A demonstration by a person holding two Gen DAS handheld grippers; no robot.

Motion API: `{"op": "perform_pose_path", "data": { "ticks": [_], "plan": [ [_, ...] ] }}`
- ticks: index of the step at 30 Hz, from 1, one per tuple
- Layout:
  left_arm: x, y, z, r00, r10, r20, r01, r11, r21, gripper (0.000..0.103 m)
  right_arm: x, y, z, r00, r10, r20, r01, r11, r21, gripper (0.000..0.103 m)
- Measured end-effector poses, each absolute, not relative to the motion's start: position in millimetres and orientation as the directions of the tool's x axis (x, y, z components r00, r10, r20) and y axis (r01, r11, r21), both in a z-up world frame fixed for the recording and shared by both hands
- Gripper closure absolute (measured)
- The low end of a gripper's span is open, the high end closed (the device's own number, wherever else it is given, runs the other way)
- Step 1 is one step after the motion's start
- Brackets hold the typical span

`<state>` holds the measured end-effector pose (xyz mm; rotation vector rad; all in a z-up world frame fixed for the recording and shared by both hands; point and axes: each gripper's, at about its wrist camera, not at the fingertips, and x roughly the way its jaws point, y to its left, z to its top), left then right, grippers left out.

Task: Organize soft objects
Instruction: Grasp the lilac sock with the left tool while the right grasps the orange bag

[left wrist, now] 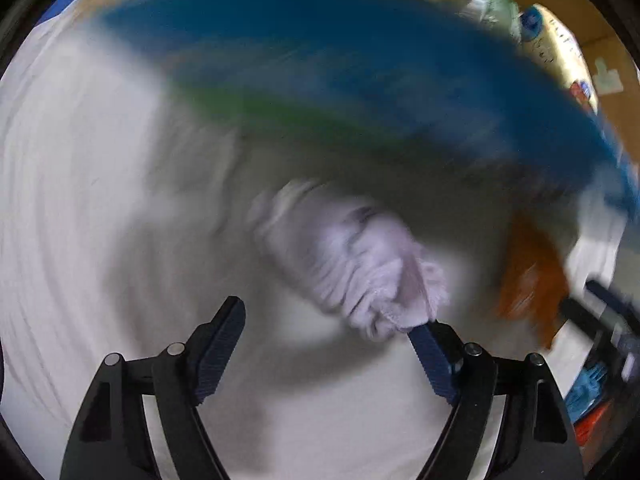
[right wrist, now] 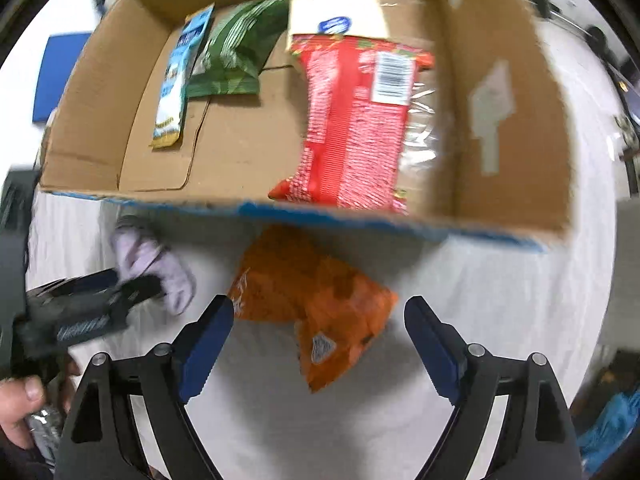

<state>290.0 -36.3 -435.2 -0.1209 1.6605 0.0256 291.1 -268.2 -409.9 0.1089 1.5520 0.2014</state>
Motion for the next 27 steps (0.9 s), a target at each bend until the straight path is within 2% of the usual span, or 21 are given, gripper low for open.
{"op": "perform_pose_path", "data": {
  "ticks": [5,9,13,17,19,22,23,25,26,27],
  "plan": [
    [265.1,-9.2,-428.6,-0.116,-0.033,-0.993,-0.092,0.996,-0.022,0.022,290.3,-256.7,-437.3,-0.105,0.205,-0.973,-0.053,0.976,0.211,0.014],
    [255.3,12.6,-408.5,-0.089,-0.129,-0.988,-0.18,0.977,-0.112,0.022,264.2,-240.6,-431.3,-0.2,0.311,-0.929,-0.048,0.944,0.326,0.014],
    [270.2,16.1,-397.2,-0.045,-0.191,-0.98,-0.254,0.951,-0.174,0.022,265.5,-230.4,-411.6,-0.084,0.178,-0.98,-0.12,0.975,0.188,0.014],
    [300.6,15.7,-424.6,-0.105,-0.233,-0.967,-0.304,0.933,-0.192,0.022,279.0,-216.4,-416.5,-0.014,0.073,-0.997,-0.197,0.978,0.074,0.014],
    [309.4,8.1,-445.6,-0.165,-0.216,-0.962,-0.305,0.939,-0.159,0.022,290.9,-208.2,-424.8,-0.037,0.069,-0.997,-0.221,0.972,0.076,0.014],
    [315.4,0.1,-471.8,-0.223,-0.219,-0.95,-0.29,0.945,-0.15,0.025,293.7,-200.6,-434.2,-0.077,0.1,-0.992,-0.198,0.974,0.114,0.022],
    [318.2,-3.3,-474.3,-0.226,-0.216,-0.95,-0.283,0.948,-0.149,0.025,292.1,-201.1,-432.1,-0.069,0.107,-0.992,-0.18,0.977,0.118,0.029],
    [322.6,-12.0,-474.5,-0.204,-0.195,-0.959,-0.257,0.956,-0.14,0.028,285.8,-210.0,-427.0,-0.082,0.114,-0.99,-0.116,0.986,0.123,0.031],
    [323.2,-25.0,-472.3,-0.187,-0.19,-0.964,-0.242,0.96,-0.142,0.036,280.5,-215.9,-427.7,-0.117,0.131,-0.984,-0.056,0.989,0.138,0.047],
    [325.5,-33.1,-471.8,-0.184,-0.172,-0.968,-0.212,0.968,-0.132,0.039,273.3,-220.8,-431.1,-0.176,0.164,-0.971,0.013,0.986,0.164,0.05]
  ]
}}
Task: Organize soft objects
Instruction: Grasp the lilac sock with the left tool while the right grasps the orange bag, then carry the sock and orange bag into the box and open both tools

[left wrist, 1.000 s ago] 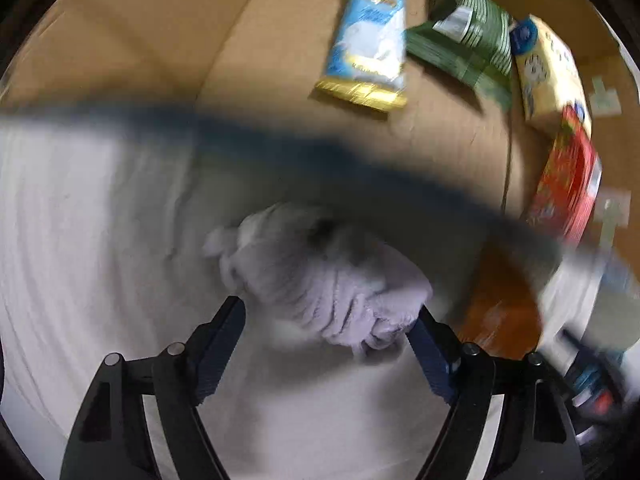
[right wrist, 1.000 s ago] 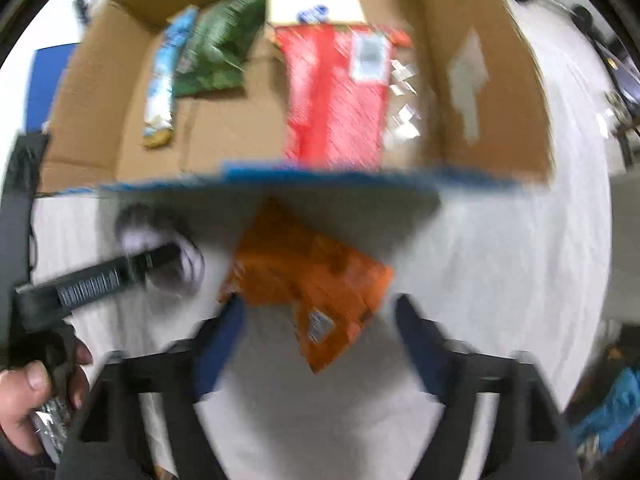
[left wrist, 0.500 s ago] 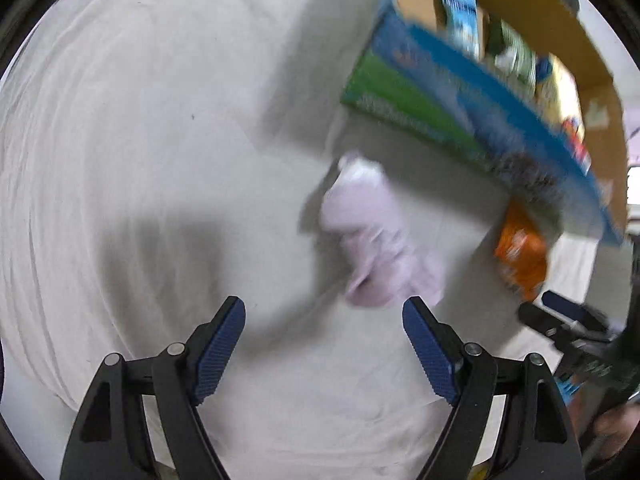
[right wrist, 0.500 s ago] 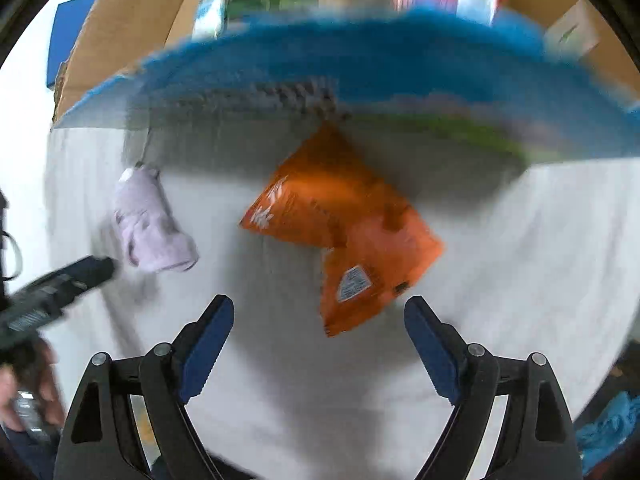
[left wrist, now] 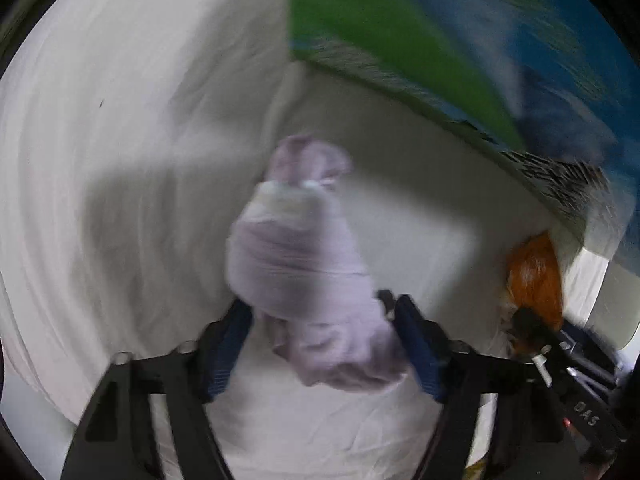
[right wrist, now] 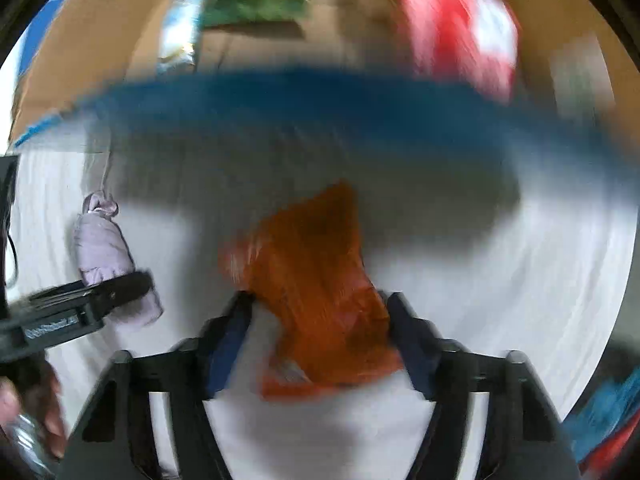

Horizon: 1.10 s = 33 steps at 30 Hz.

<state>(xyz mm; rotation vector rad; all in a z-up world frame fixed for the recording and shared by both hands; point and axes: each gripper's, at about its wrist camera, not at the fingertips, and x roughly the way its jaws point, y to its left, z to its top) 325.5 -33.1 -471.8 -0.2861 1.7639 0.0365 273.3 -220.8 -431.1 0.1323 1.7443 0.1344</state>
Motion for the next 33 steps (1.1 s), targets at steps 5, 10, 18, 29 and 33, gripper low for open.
{"op": "perform_pose_path", "data": {
  "ticks": [5,10,18,29,33],
  "plan": [
    [330.8,-75.0,-474.6,-0.151,-0.05,-0.987,-0.043,0.998,-0.044,0.043,252.8,-234.0,-422.8,-0.166,0.188,-0.968,0.072,0.981,0.178,0.037],
    [331.5,-80.0,-462.4,-0.133,-0.053,-0.99,-0.039,0.998,-0.048,0.054,251.0,-234.1,-429.6,-0.159,0.158,-0.975,0.079,0.986,0.147,0.036],
    [277.7,-88.9,-436.4,-0.122,-0.041,-0.992,0.034,0.998,-0.046,0.066,216.9,-218.3,-418.9,-0.206,0.052,-0.977,0.015,0.999,0.05,0.055],
    [247.5,-126.4,-458.8,-0.145,0.001,-0.989,0.083,0.996,-0.011,0.063,165.1,-198.7,-425.3,-0.243,0.009,-0.97,-0.012,1.0,0.012,0.054],
    [250.8,-128.8,-458.5,-0.142,-0.007,-0.99,0.063,0.998,-0.016,0.063,185.3,-183.1,-432.1,-0.233,0.009,-0.973,-0.003,1.0,0.01,0.054]
  ]
}}
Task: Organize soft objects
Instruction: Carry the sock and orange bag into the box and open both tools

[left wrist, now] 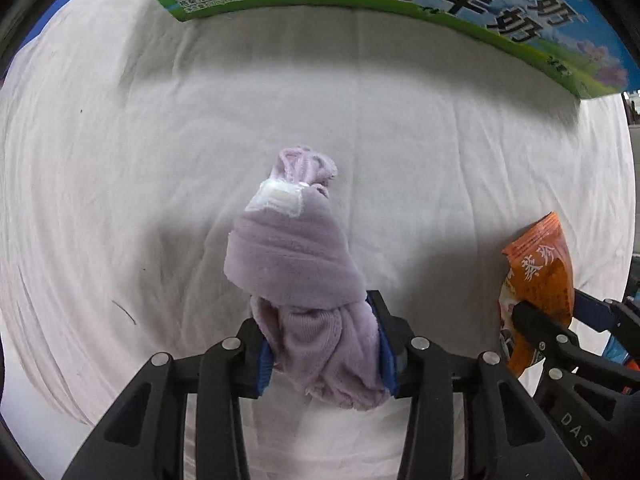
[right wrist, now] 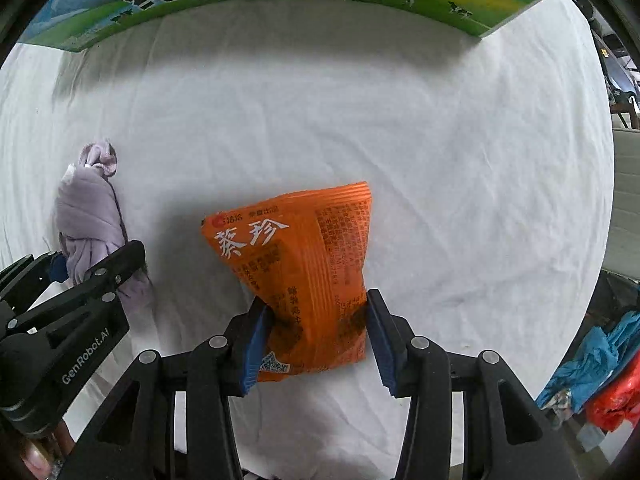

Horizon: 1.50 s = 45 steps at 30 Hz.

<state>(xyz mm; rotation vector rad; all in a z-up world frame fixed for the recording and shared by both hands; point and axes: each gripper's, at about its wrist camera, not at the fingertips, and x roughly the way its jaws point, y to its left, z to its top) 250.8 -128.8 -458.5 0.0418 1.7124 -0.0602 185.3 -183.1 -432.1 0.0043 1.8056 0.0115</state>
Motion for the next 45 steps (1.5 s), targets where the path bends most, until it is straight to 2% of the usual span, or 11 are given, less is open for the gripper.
{"op": "perform_pose_path", "data": {
  "ticks": [5,8,11,22,24,27,30,36,41,45],
  "plan": [
    [236.6,-104.6,-440.8,-0.124,0.0,-0.992,0.058,0.998,-0.008,0.069,197.7,-176.0,-438.4,-0.231,0.008,-0.973,0.0,1.0,0.008,0.055],
    [230.6,-86.2,-427.5,-0.087,-0.024,-0.996,0.047,0.999,-0.028,0.07,210.3,-182.6,-424.6,-0.209,0.026,-0.978,0.009,1.0,0.025,0.057],
    [228.7,-87.3,-391.5,-0.019,-0.049,-0.999,0.051,0.997,-0.05,0.07,219.2,-208.1,-399.7,-0.165,0.075,-0.983,0.019,0.997,0.073,0.057],
    [270.1,-67.9,-228.1,0.215,-0.189,-0.958,0.086,0.981,-0.174,0.07,247.7,-223.3,-235.8,0.092,0.212,-0.973,0.021,0.976,0.215,0.057],
    [288.7,-62.6,-219.6,0.214,-0.218,-0.952,0.091,0.975,-0.203,0.07,266.3,-222.8,-205.2,0.13,0.226,-0.965,0.025,0.973,0.231,0.057],
    [324.2,-61.5,-215.0,0.206,-0.222,-0.953,0.1,0.974,-0.205,0.07,287.9,-218.7,-187.7,0.173,0.214,-0.961,0.032,0.974,0.223,0.057],
    [362.8,-63.0,-227.9,0.173,-0.217,-0.961,0.105,0.974,-0.201,0.07,323.8,-222.1,-195.0,0.188,0.195,-0.963,0.055,0.976,0.209,0.057],
    [425.7,-63.6,-278.8,0.009,-0.279,-0.96,0.053,0.959,-0.278,0.069,388.2,-219.3,-251.7,0.122,0.179,-0.976,0.108,0.975,0.192,0.057],
    [448.6,-59.5,-314.6,-0.101,-0.307,-0.946,0.009,0.951,-0.31,0.069,417.9,-212.0,-306.1,0.068,0.158,-0.985,0.117,0.979,0.165,0.057],
    [456.7,-64.5,-339.0,-0.15,-0.283,-0.947,0.016,0.957,-0.289,0.068,431.1,-211.2,-334.9,0.029,0.147,-0.989,0.123,0.981,0.15,0.057]
  ]
}}
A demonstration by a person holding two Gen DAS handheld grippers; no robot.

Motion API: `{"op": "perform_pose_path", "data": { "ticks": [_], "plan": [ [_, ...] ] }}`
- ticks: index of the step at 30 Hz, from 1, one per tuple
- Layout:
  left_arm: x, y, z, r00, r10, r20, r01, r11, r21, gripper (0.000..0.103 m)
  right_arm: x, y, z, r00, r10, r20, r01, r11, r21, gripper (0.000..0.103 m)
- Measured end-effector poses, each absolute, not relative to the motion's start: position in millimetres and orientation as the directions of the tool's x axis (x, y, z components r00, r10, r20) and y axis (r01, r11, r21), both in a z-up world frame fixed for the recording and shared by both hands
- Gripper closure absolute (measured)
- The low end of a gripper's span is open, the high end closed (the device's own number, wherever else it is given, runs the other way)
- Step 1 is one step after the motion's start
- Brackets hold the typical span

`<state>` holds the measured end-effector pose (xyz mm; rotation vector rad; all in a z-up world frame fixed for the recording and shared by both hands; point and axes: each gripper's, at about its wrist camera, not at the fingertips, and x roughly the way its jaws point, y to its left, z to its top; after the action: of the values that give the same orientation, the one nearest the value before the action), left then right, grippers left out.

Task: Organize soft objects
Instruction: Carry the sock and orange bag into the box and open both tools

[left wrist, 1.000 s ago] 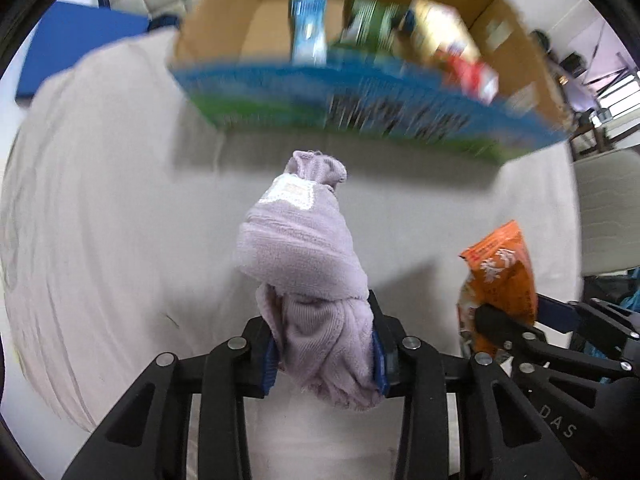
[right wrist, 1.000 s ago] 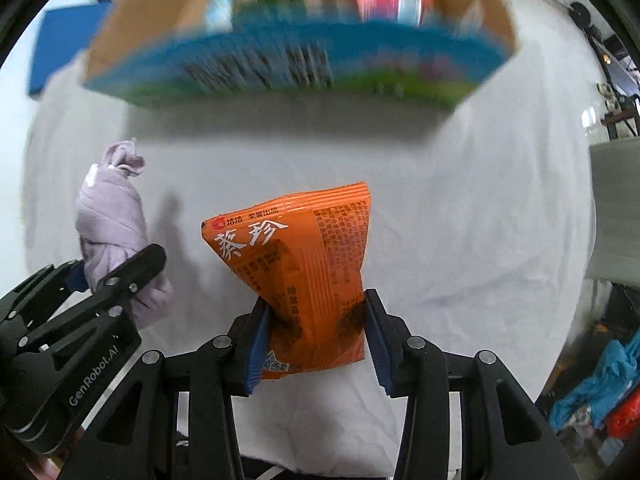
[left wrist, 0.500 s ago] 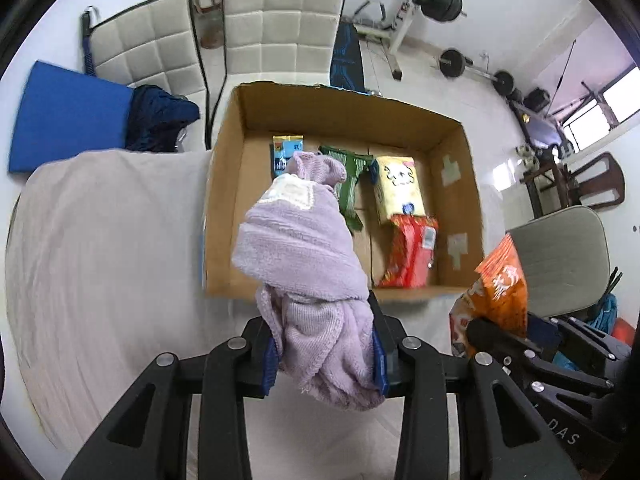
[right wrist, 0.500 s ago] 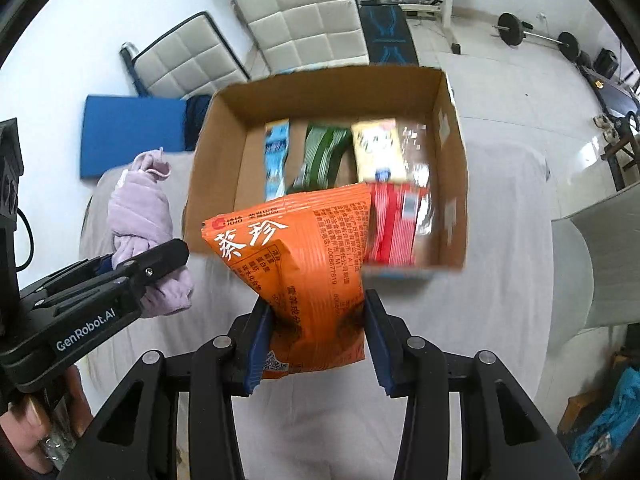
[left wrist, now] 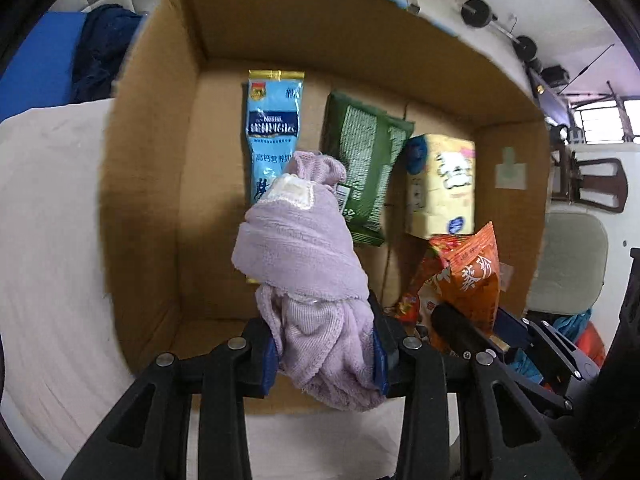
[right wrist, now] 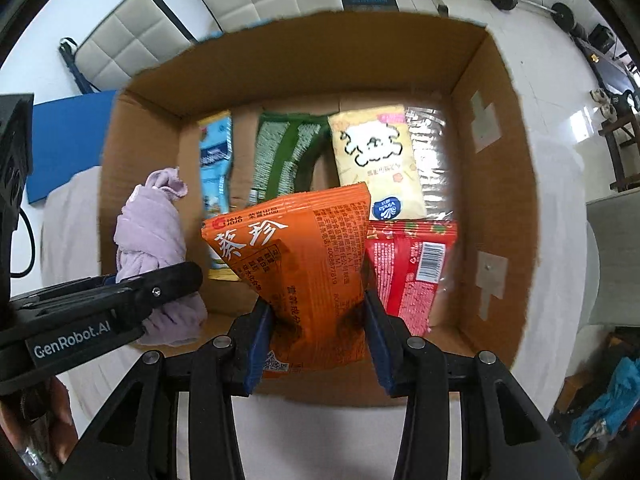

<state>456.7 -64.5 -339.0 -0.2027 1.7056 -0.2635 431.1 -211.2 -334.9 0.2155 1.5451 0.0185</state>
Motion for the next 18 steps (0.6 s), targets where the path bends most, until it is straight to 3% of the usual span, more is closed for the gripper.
{"op": "perform_pose_path", "data": {
  "ticks": [8,11,13,18],
  "plan": [
    [456.6,-67.3,-356.0,-0.172,-0.261,-0.95,-0.005,0.964,-0.264,0.066,439.2,-207.8,-372.2,-0.065,0.169,-0.983,0.111,0.981,0.161,0.055],
    [453.2,-69.5,-352.9,-0.163,-0.249,-0.954,0.013,0.967,-0.255,0.053,442.6,-208.5,-381.4,-0.075,0.159,-0.984,0.107,0.983,0.151,0.041],
    [451.3,-70.1,-350.2,-0.154,-0.237,-0.959,0.021,0.97,-0.243,0.045,442.5,-209.4,-380.3,-0.071,0.154,-0.986,0.103,0.984,0.146,0.04],
    [446.7,-71.6,-341.7,-0.133,-0.229,-0.964,0.032,0.971,-0.236,0.038,440.9,-211.8,-370.5,-0.064,0.132,-0.989,0.091,0.988,0.126,0.039]
  ]
}}
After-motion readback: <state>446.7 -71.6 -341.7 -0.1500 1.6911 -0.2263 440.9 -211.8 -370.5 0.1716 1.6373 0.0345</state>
